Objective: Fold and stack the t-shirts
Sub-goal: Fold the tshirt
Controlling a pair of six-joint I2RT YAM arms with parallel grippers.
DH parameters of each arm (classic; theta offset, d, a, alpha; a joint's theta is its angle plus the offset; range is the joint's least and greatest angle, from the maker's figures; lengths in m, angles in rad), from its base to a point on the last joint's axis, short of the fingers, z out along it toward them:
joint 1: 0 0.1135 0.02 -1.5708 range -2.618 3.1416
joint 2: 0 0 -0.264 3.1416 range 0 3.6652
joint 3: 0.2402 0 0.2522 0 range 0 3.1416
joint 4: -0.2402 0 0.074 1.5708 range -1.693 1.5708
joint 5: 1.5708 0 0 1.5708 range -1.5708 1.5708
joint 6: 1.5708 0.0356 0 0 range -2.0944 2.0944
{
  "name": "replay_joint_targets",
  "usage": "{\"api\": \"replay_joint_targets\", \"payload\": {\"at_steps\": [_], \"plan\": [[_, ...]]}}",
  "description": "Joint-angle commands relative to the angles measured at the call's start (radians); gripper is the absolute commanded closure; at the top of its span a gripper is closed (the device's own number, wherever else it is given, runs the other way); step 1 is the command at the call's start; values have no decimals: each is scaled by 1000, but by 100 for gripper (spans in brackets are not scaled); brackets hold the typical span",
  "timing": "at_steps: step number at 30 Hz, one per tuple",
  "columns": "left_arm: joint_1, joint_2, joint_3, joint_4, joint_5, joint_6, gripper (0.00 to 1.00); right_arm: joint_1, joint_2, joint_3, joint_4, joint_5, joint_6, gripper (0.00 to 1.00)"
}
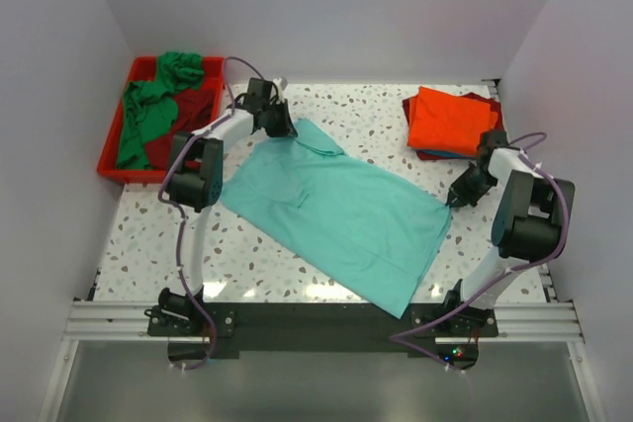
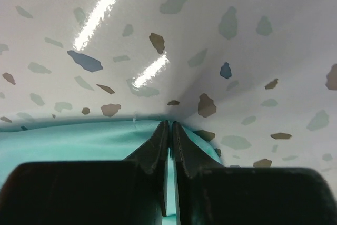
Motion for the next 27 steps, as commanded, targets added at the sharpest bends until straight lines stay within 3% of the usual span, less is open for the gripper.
{"api": "replay_joint_targets", "payload": {"at_steps": [1, 18, 27], "plan": [[34, -66, 14, 56, 28, -43, 100, -2, -77, 47, -56, 69, -17, 94], [64, -41, 89, 125, 185, -161, 100, -2, -38, 135, -78, 69, -38, 90], [67, 40, 229, 136, 217, -218, 100, 0, 29, 222, -79, 69, -21, 94]]}}
